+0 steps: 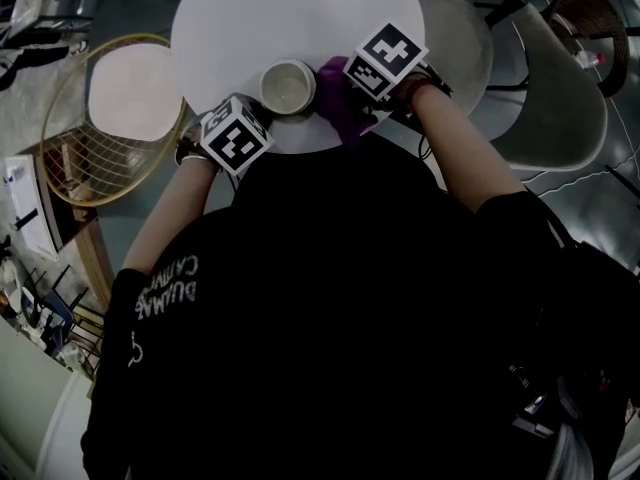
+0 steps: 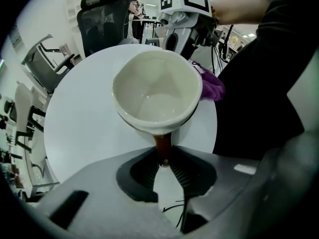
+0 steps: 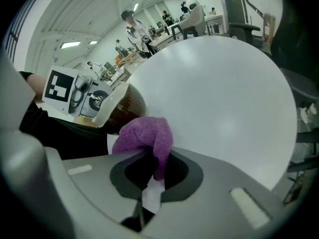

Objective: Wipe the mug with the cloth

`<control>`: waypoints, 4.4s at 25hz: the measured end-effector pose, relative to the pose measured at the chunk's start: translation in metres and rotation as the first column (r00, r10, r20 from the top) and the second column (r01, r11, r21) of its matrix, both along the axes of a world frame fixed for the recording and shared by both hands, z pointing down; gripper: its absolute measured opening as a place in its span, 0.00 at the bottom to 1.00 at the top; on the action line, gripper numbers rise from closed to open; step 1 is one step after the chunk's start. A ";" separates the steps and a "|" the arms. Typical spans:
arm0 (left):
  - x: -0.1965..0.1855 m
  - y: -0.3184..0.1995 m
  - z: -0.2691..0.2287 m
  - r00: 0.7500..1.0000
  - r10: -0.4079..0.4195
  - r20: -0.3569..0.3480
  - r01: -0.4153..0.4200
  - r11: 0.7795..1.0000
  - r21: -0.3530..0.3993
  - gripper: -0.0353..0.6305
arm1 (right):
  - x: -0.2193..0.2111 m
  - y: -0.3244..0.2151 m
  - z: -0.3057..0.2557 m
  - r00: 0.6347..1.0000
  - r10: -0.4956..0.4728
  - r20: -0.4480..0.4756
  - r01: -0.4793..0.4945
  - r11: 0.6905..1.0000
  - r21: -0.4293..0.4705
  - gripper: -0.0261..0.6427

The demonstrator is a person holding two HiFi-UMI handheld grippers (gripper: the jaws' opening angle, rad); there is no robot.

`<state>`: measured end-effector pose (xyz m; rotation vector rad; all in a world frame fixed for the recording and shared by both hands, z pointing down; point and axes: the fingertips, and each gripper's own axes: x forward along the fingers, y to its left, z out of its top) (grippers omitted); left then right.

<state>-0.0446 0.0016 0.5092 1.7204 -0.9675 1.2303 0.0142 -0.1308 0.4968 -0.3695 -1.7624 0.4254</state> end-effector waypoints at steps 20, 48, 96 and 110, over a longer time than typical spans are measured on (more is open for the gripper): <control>0.002 -0.004 0.000 0.999 0.016 0.046 -0.013 0.999 -0.052 0.16 | -0.060 -0.034 -0.016 0.957 0.181 0.225 -0.194 0.981 0.034 0.06; -0.011 -0.007 -0.005 0.963 0.183 0.196 -0.176 0.983 -0.052 0.15 | -0.104 -0.032 -0.021 0.924 0.107 0.368 -0.163 0.979 0.125 0.06; -0.021 -0.002 -0.010 0.981 -0.066 0.184 0.075 0.996 -0.042 0.16 | -0.192 0.091 -0.075 0.943 0.009 0.333 0.102 0.944 -0.315 0.06; -0.016 -0.003 -0.020 0.959 -0.244 0.146 0.234 0.969 0.082 0.18 | -0.157 -0.023 -0.196 0.545 0.820 0.175 -0.309 0.391 -0.867 0.06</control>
